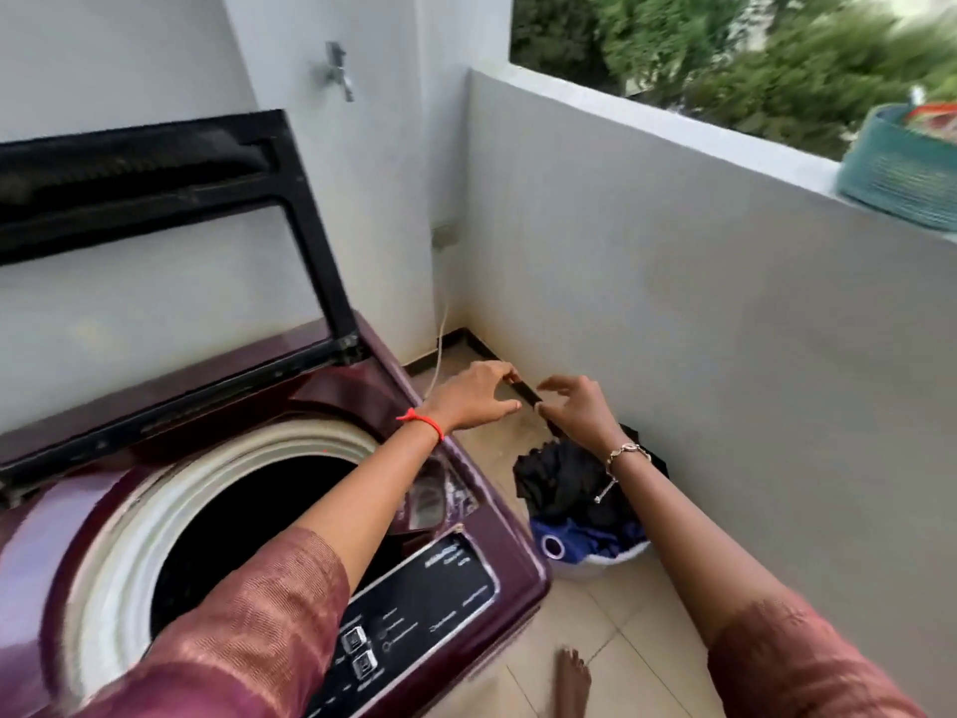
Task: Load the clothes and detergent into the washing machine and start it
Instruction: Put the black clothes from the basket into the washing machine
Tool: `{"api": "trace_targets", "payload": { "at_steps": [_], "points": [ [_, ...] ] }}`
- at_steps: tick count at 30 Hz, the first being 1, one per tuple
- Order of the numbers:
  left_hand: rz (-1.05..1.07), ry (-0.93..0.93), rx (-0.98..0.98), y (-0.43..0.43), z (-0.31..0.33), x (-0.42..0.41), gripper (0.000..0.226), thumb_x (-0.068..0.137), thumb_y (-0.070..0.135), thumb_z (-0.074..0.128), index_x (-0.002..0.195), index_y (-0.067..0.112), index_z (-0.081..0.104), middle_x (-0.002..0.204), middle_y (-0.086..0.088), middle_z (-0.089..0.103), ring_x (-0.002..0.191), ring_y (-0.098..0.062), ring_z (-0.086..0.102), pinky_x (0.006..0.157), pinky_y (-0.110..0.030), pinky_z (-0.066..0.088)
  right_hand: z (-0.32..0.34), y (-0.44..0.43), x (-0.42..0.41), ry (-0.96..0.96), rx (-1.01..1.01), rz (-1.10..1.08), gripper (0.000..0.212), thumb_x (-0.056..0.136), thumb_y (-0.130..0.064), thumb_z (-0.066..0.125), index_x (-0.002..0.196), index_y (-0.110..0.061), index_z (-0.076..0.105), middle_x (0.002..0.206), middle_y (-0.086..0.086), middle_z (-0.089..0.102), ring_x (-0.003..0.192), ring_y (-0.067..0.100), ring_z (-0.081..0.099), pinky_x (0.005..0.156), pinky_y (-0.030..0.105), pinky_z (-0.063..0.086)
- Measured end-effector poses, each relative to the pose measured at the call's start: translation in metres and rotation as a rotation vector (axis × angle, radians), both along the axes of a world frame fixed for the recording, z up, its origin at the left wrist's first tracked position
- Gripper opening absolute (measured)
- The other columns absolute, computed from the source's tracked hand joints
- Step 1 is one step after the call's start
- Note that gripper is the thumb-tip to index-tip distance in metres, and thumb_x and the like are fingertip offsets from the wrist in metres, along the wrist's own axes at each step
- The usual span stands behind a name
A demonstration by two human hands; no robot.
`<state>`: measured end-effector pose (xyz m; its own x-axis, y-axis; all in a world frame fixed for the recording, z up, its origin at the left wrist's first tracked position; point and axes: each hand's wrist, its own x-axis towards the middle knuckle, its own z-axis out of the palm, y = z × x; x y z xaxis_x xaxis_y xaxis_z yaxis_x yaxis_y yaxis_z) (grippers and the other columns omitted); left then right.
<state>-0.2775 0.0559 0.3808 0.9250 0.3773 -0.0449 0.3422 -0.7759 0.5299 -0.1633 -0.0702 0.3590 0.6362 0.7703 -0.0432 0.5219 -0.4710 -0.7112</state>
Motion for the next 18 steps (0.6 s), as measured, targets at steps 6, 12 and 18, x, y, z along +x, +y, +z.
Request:
{"api": "trace_targets", "payload": {
  "at_steps": [6,12,18],
  "points": [
    [-0.146,0.211,-0.038,-0.022,-0.051,0.102,0.049,0.087,0.029,0.061,0.13,0.009,0.046,0.137,-0.01,0.049,0.128,-0.023,0.044,0.105,-0.032,0.035,-0.051,-0.056,0.1,0.023,-0.156,-0.079,0.043,0.08,-0.016,0.067,0.122,-0.008,0.058,0.13,0.012,0.056,0.123,0.023,0.05,0.102,0.029,0.037],
    [-0.188,0.52,-0.025,-0.033,-0.121,0.186,0.072,0.082,0.036,0.065,0.141,0.013,0.031,0.148,-0.012,0.032,0.141,-0.031,0.021,0.114,-0.044,0.024,-0.113,-0.11,0.201,0.129,-0.322,-0.085,0.079,0.076,-0.027,0.073,0.141,-0.012,0.032,0.151,0.011,0.027,0.142,0.023,0.021,0.115,0.039,0.025],
    [-0.201,0.686,-0.035,-0.045,-0.182,0.225,0.102,0.074,0.04,0.073,0.149,0.023,0.006,0.158,-0.004,0.001,0.145,-0.03,-0.012,0.113,-0.061,0.001,-0.178,-0.134,0.247,0.25,-0.504,-0.074,0.114,0.066,-0.038,0.08,0.148,-0.028,0.001,0.157,0.005,-0.009,0.144,0.032,-0.004,0.112,0.059,0.019]
  ]
}}
